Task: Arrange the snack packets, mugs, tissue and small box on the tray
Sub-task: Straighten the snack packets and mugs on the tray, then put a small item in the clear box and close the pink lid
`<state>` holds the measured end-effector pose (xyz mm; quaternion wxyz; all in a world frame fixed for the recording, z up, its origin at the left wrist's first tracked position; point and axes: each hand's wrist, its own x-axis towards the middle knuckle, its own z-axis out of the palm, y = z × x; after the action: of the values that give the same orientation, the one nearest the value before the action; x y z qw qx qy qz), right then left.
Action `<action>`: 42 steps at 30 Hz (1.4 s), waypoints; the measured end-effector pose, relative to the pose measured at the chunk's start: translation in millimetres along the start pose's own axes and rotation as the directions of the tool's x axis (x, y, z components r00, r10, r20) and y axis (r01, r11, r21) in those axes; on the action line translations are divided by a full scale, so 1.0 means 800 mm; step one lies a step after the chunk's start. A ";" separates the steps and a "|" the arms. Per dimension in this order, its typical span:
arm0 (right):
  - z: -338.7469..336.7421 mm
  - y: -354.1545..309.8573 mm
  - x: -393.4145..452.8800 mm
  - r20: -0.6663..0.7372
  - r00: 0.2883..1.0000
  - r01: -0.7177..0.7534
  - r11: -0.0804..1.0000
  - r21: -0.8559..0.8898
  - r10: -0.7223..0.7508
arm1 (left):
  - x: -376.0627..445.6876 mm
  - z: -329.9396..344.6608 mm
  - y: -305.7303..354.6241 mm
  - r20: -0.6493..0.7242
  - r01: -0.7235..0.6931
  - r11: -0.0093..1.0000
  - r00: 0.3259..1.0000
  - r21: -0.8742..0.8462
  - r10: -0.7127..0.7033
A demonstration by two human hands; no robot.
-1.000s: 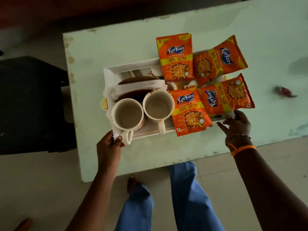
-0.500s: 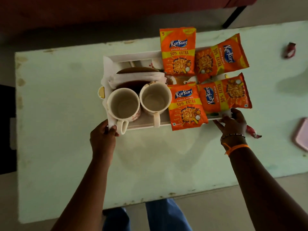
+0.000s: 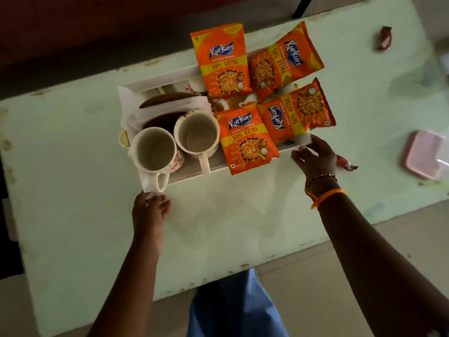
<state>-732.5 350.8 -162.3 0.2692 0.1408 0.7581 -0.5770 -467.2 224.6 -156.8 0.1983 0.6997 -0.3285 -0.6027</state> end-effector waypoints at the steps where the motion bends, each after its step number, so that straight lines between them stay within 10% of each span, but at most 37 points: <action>1: -0.007 0.000 -0.008 -0.008 1.000 -0.004 1.000 0.019 0.004 | -0.012 0.003 -0.006 0.015 0.060 0.997 0.998 -0.044 -0.059; 8: -0.092 -0.021 -0.056 -0.104 0.985 0.130 0.988 -0.079 -0.138 | -0.137 0.059 -0.036 0.336 0.315 0.945 0.884 0.085 -0.325; 19: -0.236 -0.080 0.076 -0.280 0.855 0.215 0.790 -0.574 -0.437 | -0.218 0.267 -0.033 0.673 0.079 0.951 0.689 0.298 -0.268; 30: -0.296 -0.104 0.195 -0.083 0.990 0.007 0.632 -0.775 -0.113 | -0.258 0.431 -0.071 0.632 0.106 0.925 0.702 0.365 -0.330; 36: -0.287 -0.130 0.179 0.092 0.994 0.085 0.970 -0.229 -0.066 | -0.251 0.481 -0.077 0.681 0.266 0.908 0.601 0.322 -0.418; 42: -0.279 -0.126 0.132 0.348 0.937 -0.023 0.999 0.023 0.013 | -0.238 0.492 -0.035 0.476 0.167 0.972 0.876 -0.165 -0.070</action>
<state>-926.1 523.2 -99.9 0.4024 0.0471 0.6895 -0.6003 -855.4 424.2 -116.4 0.1455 0.5290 -0.2603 -0.7945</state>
